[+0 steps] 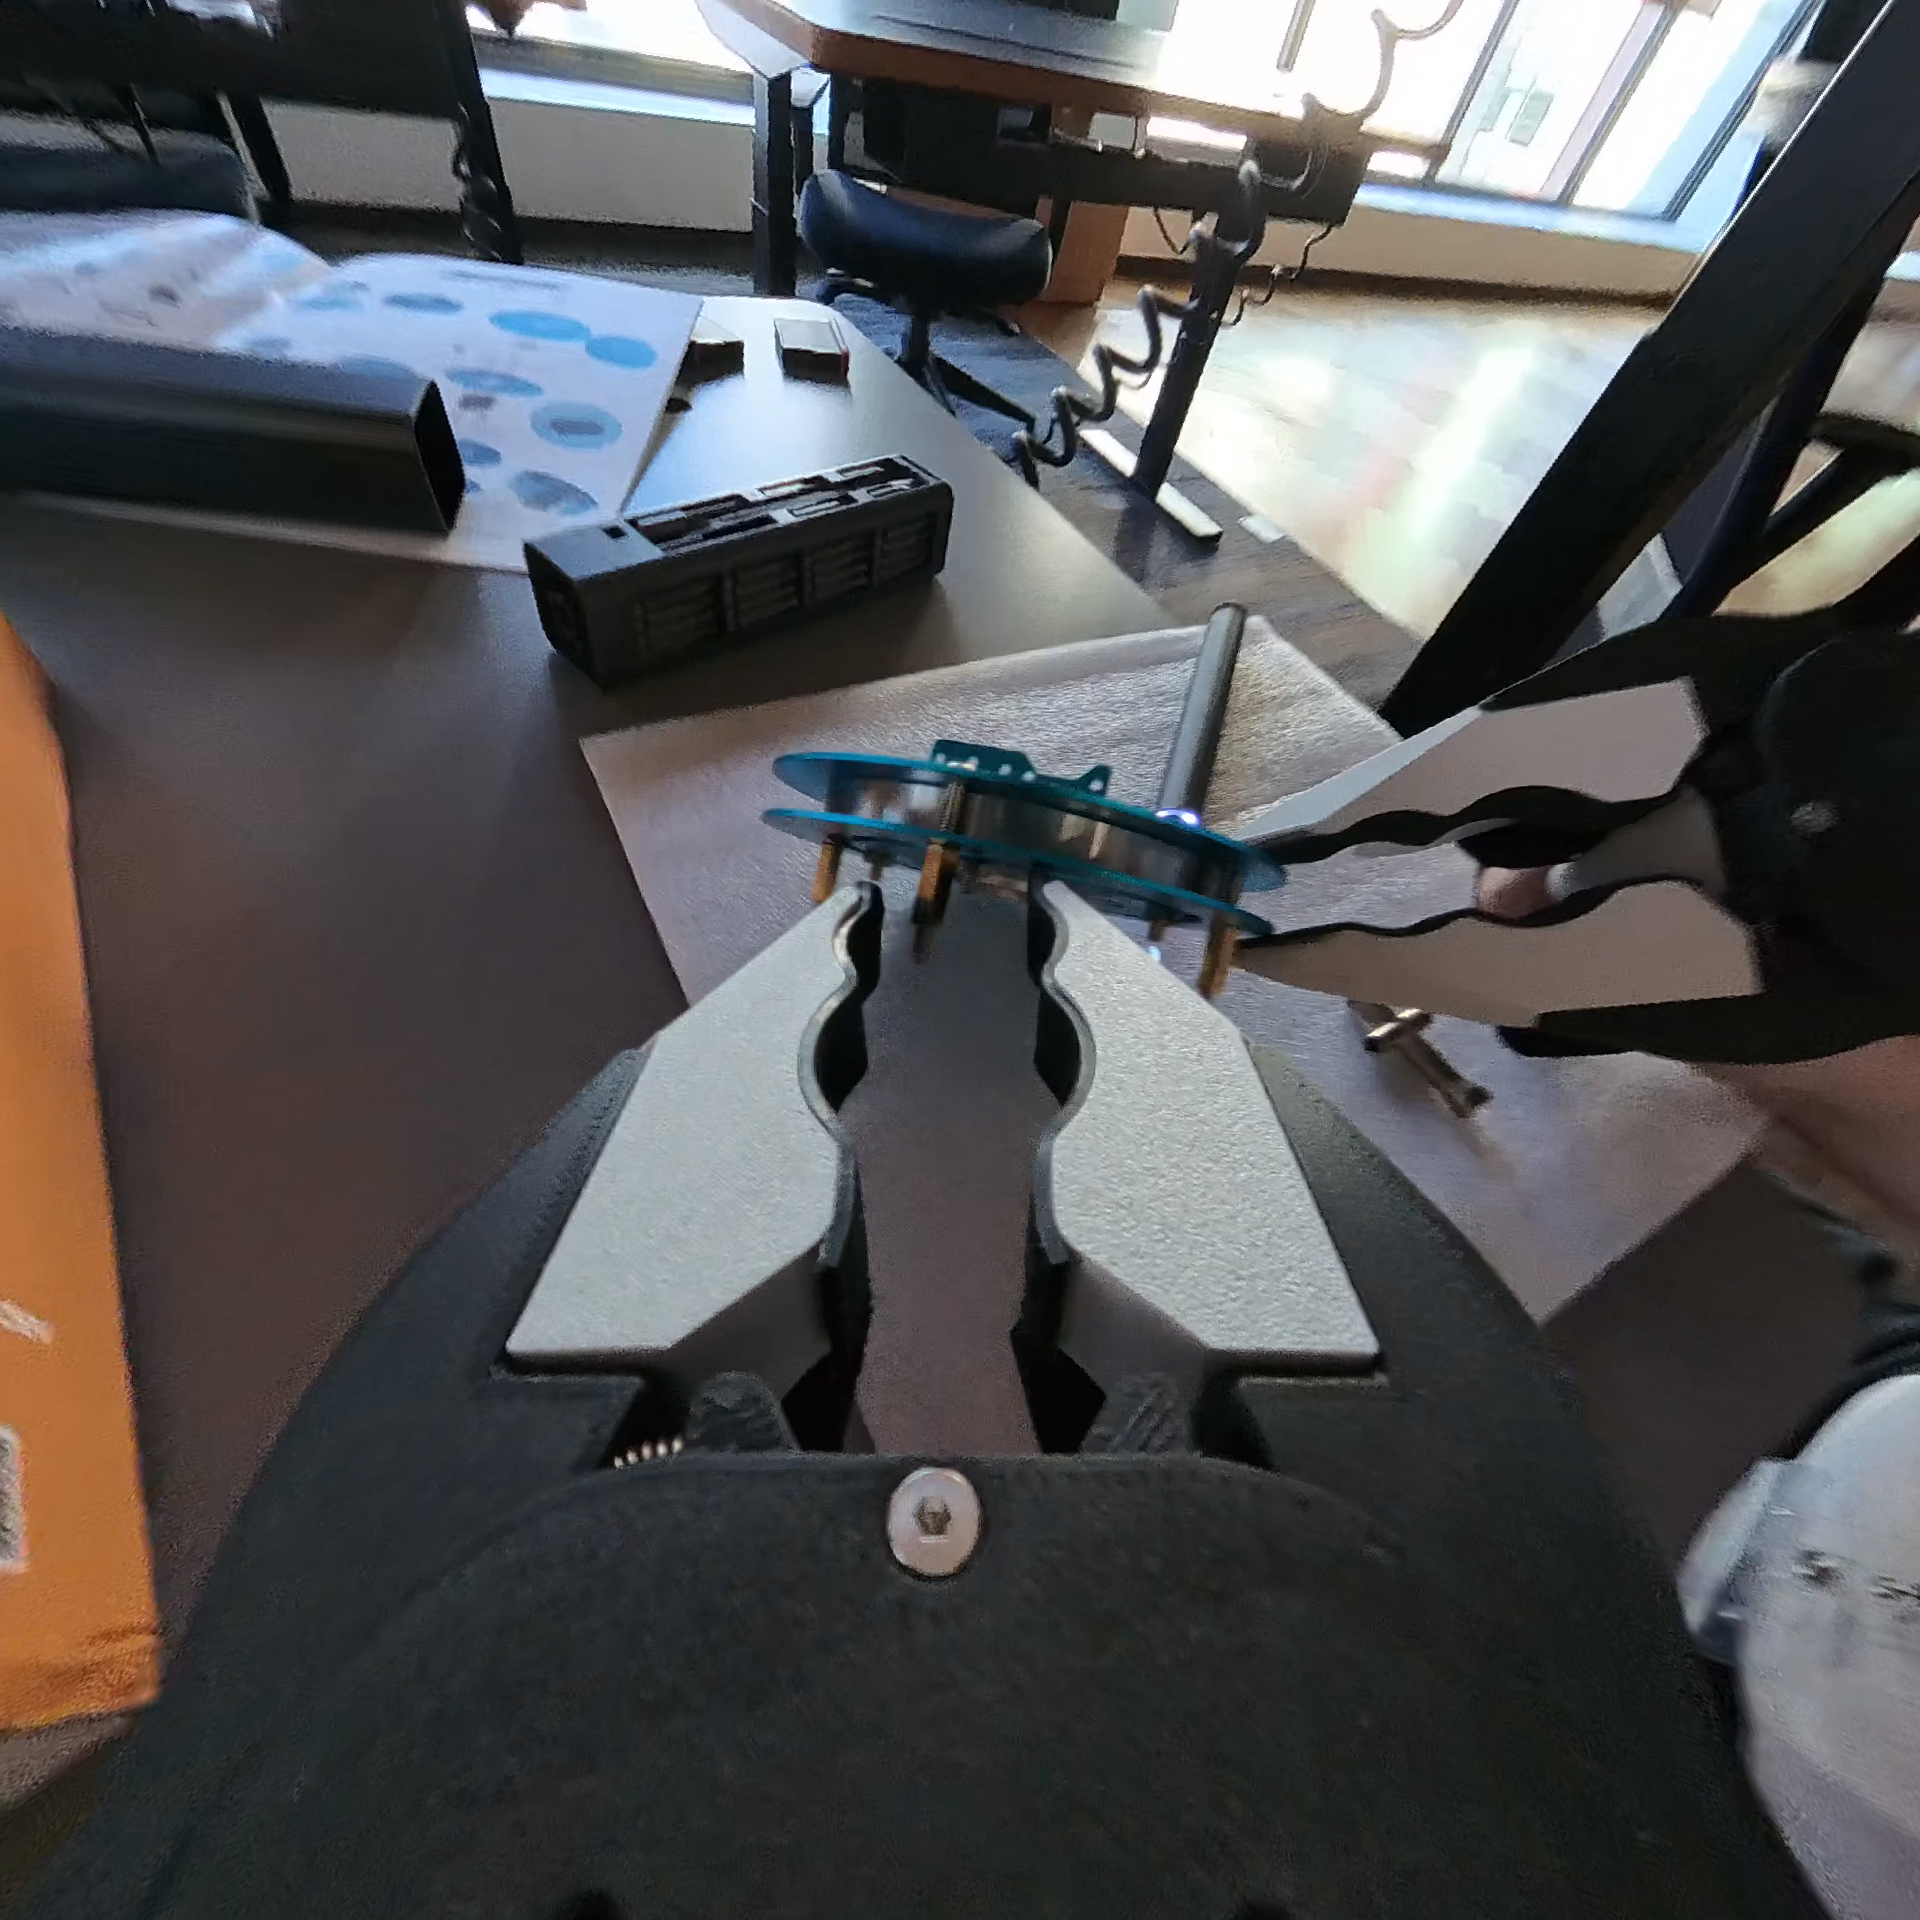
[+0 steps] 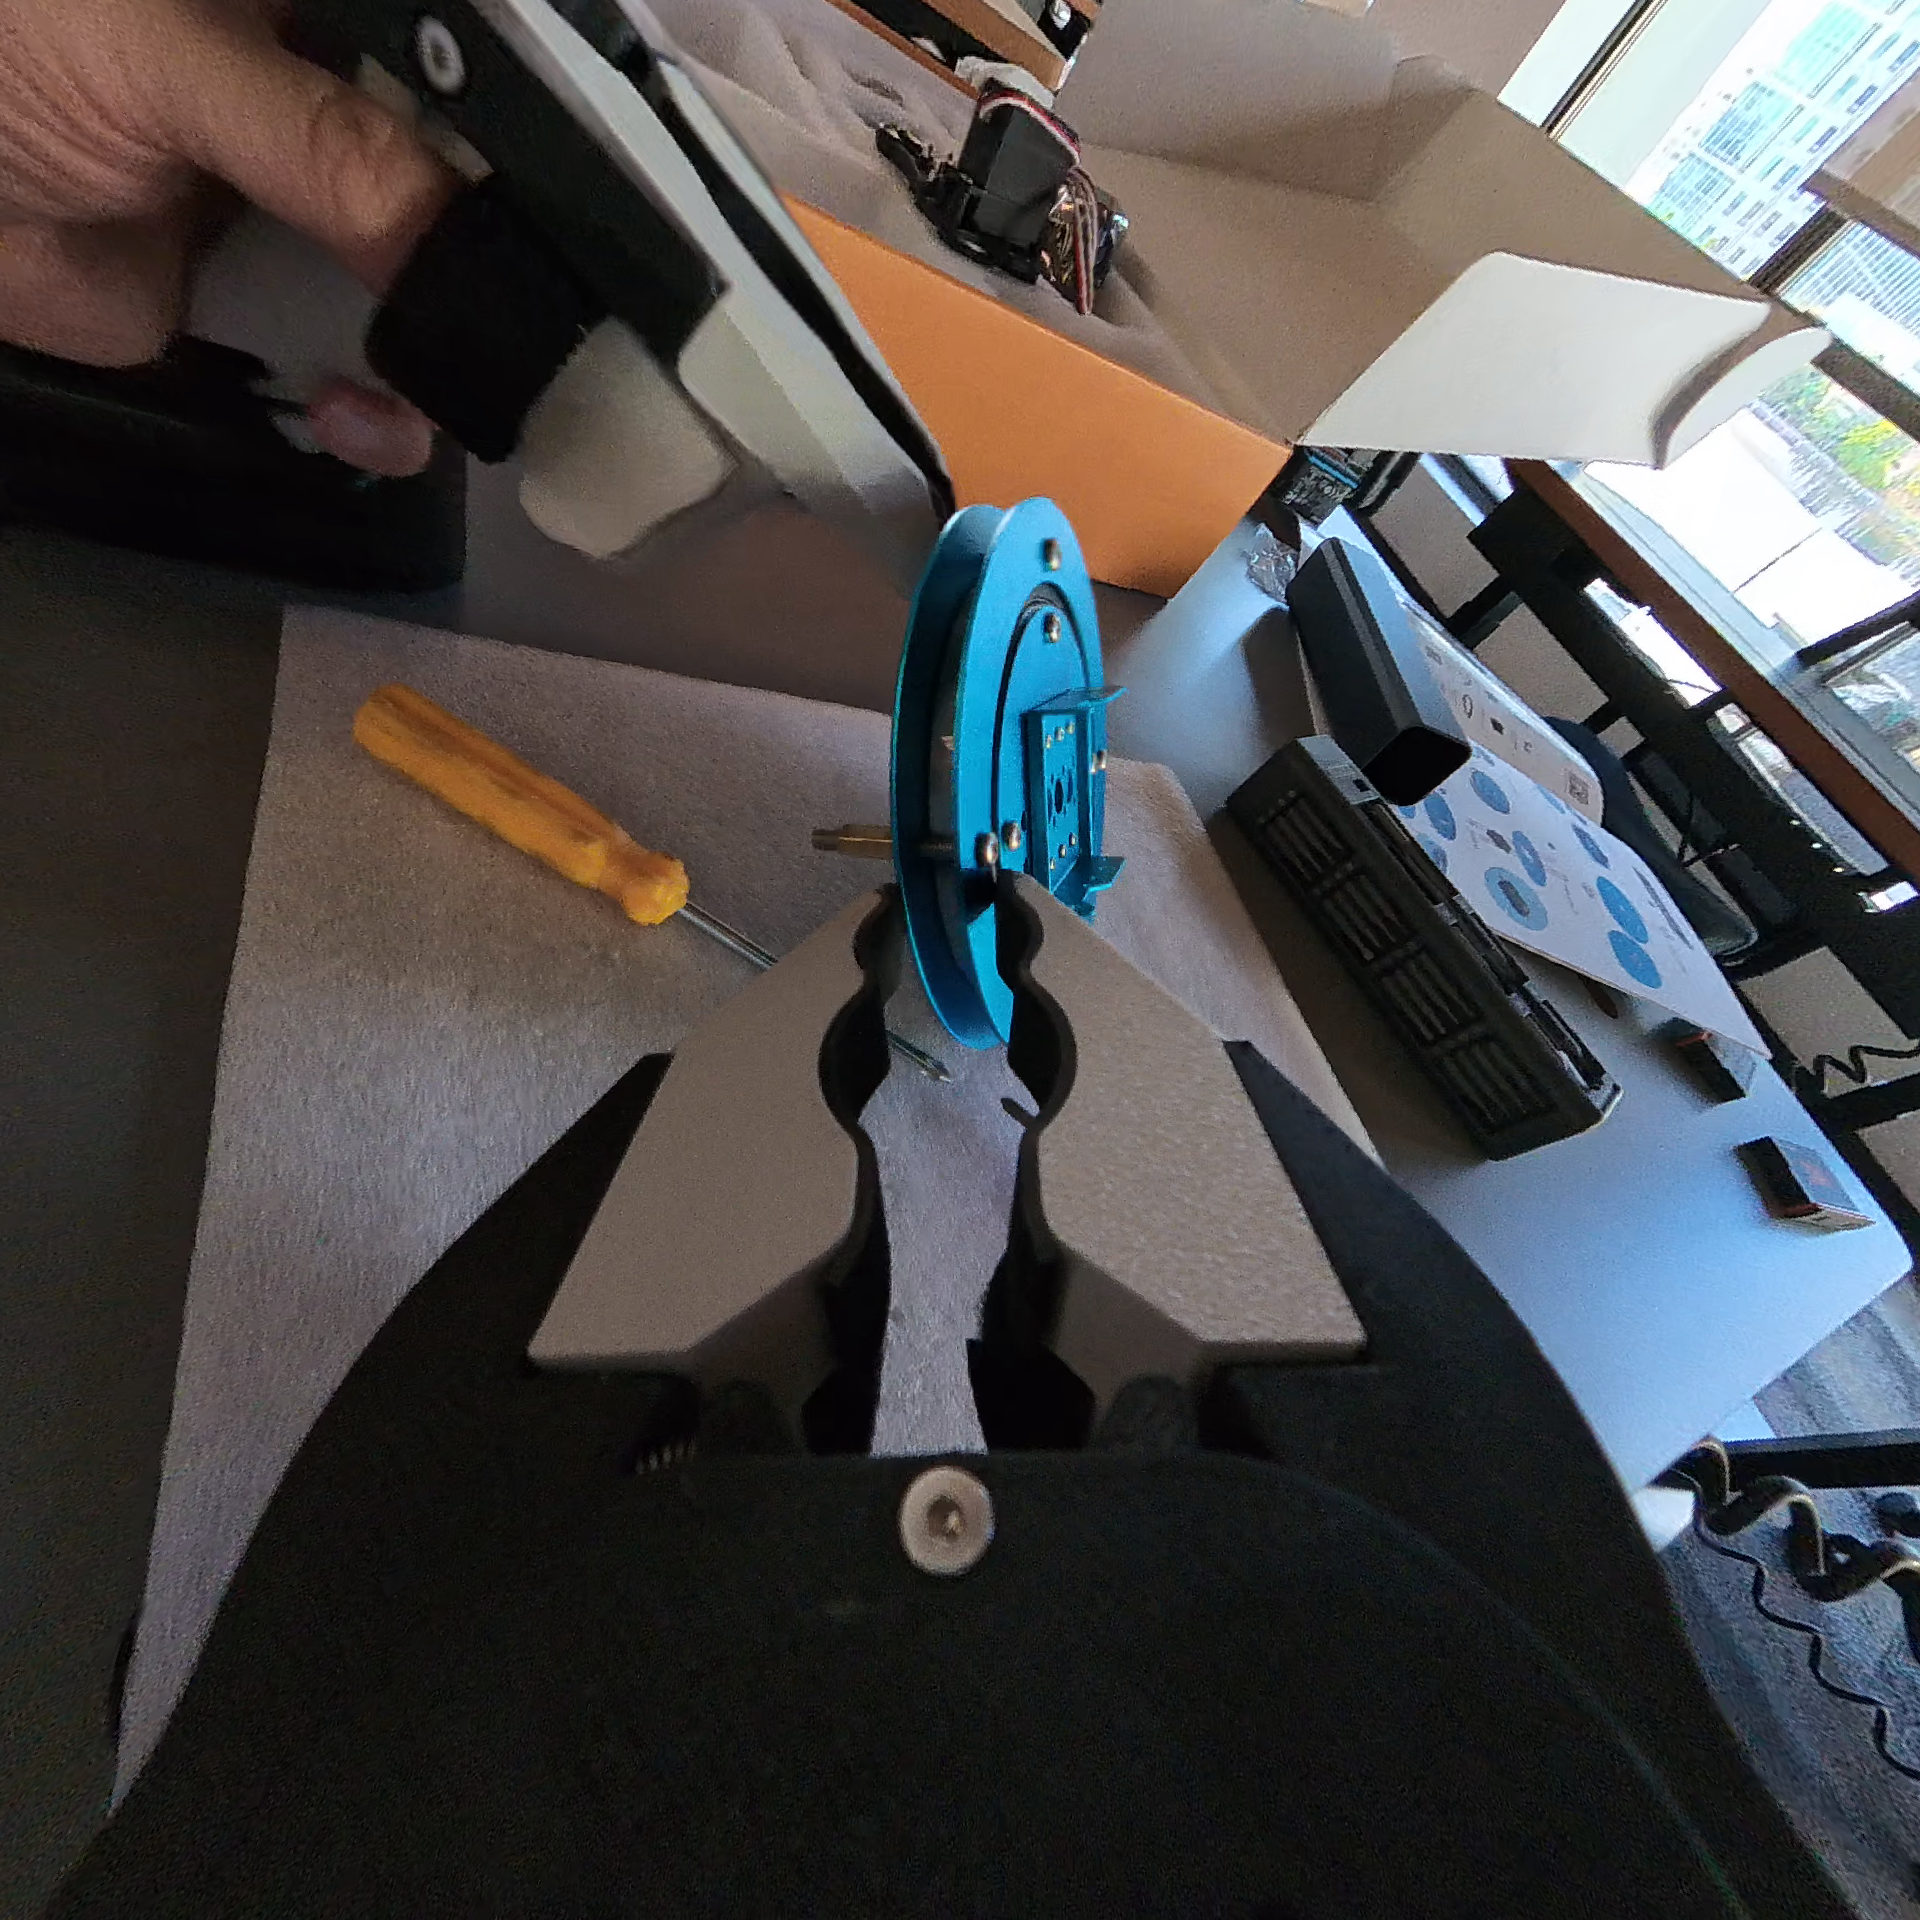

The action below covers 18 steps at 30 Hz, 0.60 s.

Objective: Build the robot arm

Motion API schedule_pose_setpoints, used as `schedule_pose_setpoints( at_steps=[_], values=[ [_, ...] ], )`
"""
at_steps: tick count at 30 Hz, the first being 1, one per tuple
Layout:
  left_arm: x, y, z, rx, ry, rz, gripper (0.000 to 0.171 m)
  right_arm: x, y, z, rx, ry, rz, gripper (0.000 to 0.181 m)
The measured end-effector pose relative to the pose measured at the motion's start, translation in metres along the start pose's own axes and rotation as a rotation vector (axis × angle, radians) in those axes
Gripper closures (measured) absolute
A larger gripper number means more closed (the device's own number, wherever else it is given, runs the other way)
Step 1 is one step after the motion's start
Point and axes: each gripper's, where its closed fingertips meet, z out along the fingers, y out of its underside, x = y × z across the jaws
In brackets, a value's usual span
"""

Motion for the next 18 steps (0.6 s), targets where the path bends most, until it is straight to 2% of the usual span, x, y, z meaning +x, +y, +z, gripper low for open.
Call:
schedule_pose_setpoints(
  at_steps=[7,11,12,13,14,15,18],
  values=[
    [0.004,0.019,-0.022,-0.007,0.045,-0.316,0.141,-0.003,-0.003,0.004,0.013,0.010,-0.024,0.167],
    [0.005,0.025,-0.027,0.036,0.123,-0.536,0.138,-0.004,-0.004,0.004,0.024,0.031,-0.058,0.167],
    [0.007,0.022,-0.030,0.056,0.161,-0.579,0.131,-0.003,-0.004,0.004,0.023,0.029,-0.065,0.168],
    [0.010,0.018,-0.033,0.080,0.209,-0.613,0.132,-0.004,-0.004,0.004,0.021,0.022,-0.067,0.168],
    [0.014,0.014,-0.037,0.104,0.259,-0.633,0.141,-0.004,-0.004,0.004,0.020,0.017,-0.071,0.168],
    [0.015,0.013,-0.041,0.113,0.282,-0.648,0.140,-0.003,-0.005,0.004,0.018,0.018,-0.081,0.168],
    [0.020,0.014,-0.047,0.122,0.296,-0.633,0.142,-0.001,-0.006,0.005,0.020,0.017,-0.117,0.168]
  ],
)
